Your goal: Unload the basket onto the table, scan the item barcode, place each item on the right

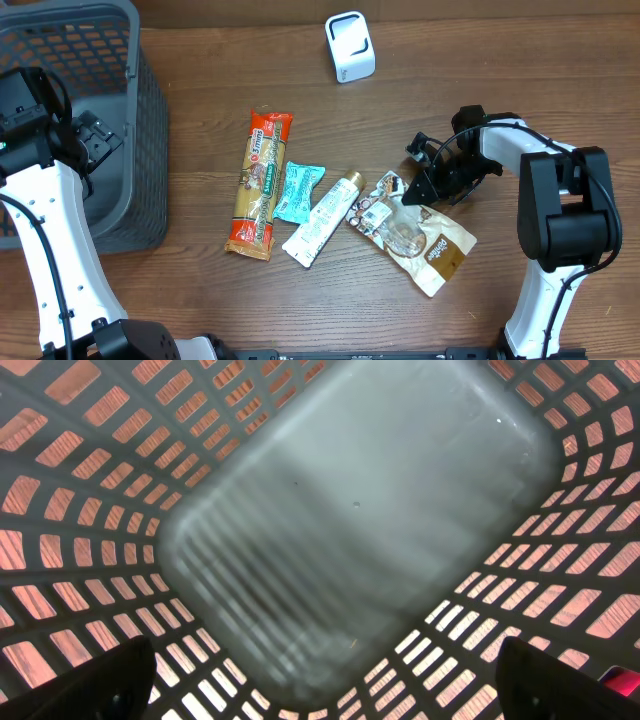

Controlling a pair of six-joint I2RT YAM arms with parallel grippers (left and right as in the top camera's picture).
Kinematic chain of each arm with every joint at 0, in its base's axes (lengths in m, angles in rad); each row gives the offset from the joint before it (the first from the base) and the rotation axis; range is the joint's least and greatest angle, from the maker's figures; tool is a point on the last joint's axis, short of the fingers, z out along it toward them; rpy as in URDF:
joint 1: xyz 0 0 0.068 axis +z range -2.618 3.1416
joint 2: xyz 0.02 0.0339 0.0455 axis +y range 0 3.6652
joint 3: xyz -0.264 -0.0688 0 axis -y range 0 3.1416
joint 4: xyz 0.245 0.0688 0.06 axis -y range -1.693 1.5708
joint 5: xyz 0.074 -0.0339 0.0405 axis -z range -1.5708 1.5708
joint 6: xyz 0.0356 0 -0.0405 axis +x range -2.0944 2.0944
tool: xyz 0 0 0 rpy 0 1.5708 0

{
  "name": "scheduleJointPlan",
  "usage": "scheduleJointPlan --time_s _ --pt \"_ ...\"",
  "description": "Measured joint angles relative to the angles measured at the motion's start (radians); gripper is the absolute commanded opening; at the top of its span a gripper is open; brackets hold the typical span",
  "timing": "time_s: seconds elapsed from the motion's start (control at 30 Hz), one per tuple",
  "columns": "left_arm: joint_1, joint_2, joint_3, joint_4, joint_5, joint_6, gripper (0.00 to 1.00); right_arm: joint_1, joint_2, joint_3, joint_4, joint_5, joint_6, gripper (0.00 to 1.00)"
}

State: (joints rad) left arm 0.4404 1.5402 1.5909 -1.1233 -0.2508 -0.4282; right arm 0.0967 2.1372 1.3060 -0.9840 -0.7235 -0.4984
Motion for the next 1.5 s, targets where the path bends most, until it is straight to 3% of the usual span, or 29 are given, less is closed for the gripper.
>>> scheduleJointPlan --time_s 0.33,0.57,0.63,0.7,0.93,1.2,1.5 --pt "0.0 0.0 0.0 0.0 0.0 0.0 1.0 -0.121 -0.013 0.102 0.033 0.006 0.266 0.04" --pt "0.0 0.0 0.0 0.0 0.0 0.0 1.0 -0.204 -0.153 0.111 0.021 0.081 0.401 0.04" --pt "0.0 0.0 0.0 0.0 0.0 0.0 0.99 -0.2 -0.193 0.115 -0.006 0.108 0.42 0.12" --pt "0.0 0.0 0.0 0.0 0.0 0.0 1.0 -0.193 -0.211 0.115 -0.012 0.125 0.434 0.31" --pt "0.0 0.0 0.0 0.0 0.0 0.0 0.99 -0.188 -0.2 0.064 0.05 0.17 0.418 0.58" --pt "0.0 0.0 0.0 0.0 0.0 0.0 1.0 -0.188 -0.133 0.031 0.046 0.185 0.259 0.67" --pt "0.0 0.0 0.0 0.0 0.0 0.0 1.0 -0.188 -0.119 0.029 0.172 0.186 0.101 0.8"
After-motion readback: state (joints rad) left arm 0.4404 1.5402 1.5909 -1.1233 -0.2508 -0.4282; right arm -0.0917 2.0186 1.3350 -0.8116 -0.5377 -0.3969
